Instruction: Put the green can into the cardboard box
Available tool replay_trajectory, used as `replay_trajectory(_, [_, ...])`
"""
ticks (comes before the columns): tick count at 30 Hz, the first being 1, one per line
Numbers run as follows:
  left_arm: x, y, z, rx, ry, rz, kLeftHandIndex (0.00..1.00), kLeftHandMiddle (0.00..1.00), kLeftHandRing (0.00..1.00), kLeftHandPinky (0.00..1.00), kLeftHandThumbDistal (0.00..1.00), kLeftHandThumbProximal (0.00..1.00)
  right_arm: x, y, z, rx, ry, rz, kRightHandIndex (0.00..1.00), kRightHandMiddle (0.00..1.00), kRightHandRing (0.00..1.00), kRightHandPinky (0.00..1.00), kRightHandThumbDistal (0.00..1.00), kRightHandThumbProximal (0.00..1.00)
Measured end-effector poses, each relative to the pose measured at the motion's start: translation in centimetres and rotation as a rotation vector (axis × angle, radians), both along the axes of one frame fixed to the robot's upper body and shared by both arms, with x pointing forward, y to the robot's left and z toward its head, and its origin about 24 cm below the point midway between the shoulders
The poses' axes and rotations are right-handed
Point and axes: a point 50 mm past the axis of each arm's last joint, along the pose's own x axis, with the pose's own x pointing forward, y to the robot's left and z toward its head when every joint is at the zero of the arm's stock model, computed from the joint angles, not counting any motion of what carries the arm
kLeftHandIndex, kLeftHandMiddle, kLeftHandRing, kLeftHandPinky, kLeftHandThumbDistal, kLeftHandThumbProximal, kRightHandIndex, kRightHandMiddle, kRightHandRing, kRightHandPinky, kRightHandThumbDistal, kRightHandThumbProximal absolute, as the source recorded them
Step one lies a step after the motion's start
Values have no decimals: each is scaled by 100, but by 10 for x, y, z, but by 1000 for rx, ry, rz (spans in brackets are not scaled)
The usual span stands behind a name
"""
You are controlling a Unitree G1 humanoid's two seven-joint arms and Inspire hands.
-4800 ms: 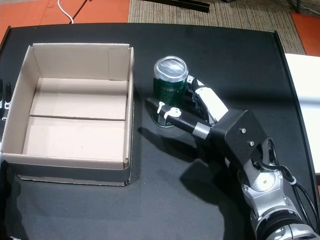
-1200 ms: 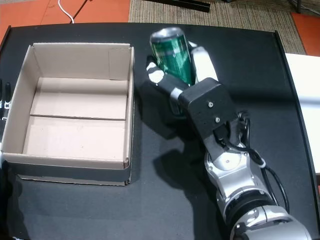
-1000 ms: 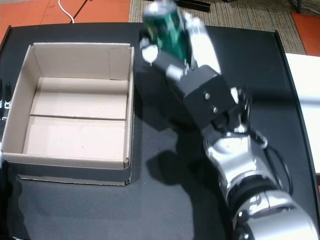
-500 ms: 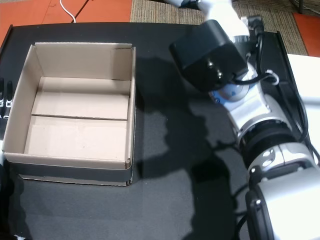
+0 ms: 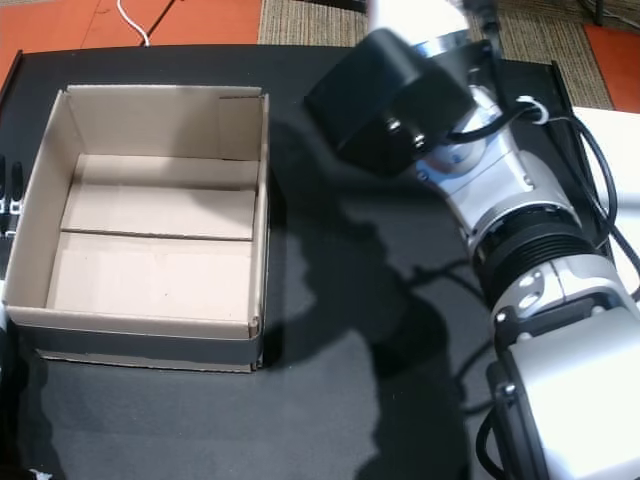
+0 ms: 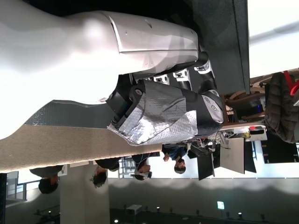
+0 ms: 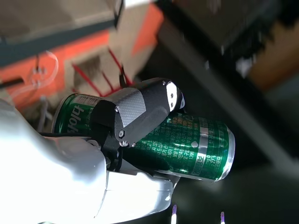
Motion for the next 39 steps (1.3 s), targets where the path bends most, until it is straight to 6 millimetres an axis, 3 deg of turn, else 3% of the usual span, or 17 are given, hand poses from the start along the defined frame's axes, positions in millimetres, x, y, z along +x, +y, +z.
replay_trajectory(4, [0, 0, 0, -3, -3, 2, 58, 58, 68, 80, 0, 55, -4, 21, -13, -160, 94, 118, 3, 29, 49, 54, 21, 0])
replay_trajectory(6, [-1, 0, -1, -6, -14, 1, 55, 55, 65, 77, 0, 53, -7, 32, -18, -216, 134, 172, 4, 31, 50, 54, 21, 0])
replay_trajectory(11, [-1, -2, -1, -7, -14, -5, 49, 51, 62, 76, 0, 58, -15, 52, -22, -240, 156, 255, 3, 29, 48, 54, 16, 0])
replay_trajectory(16, [-1, -3, -1, -2, -9, -7, 49, 53, 63, 78, 0, 55, -21, 65, -24, -245, 157, 292, 1, 27, 46, 53, 19, 0])
replay_trajectory(21, [0, -3, -1, -2, -7, -7, 47, 51, 62, 79, 0, 53, -19, 67, -26, -273, 174, 280, 2, 27, 44, 53, 16, 0])
replay_trajectory(29, [0, -3, -1, -6, -8, -5, 49, 53, 63, 79, 0, 57, -16, 67, -36, -354, 221, 246, 9, 34, 51, 57, 13, 0])
replay_trajectory(33, [0, -4, -1, -18, -6, 0, 49, 53, 64, 79, 0, 56, -9, 60, -42, -464, 236, 169, 14, 38, 54, 57, 12, 0])
replay_trajectory(39, [0, -4, -1, -18, -4, 2, 49, 53, 66, 80, 0, 54, 6, 44, -47, -638, 307, 21, 24, 45, 55, 52, 18, 0])
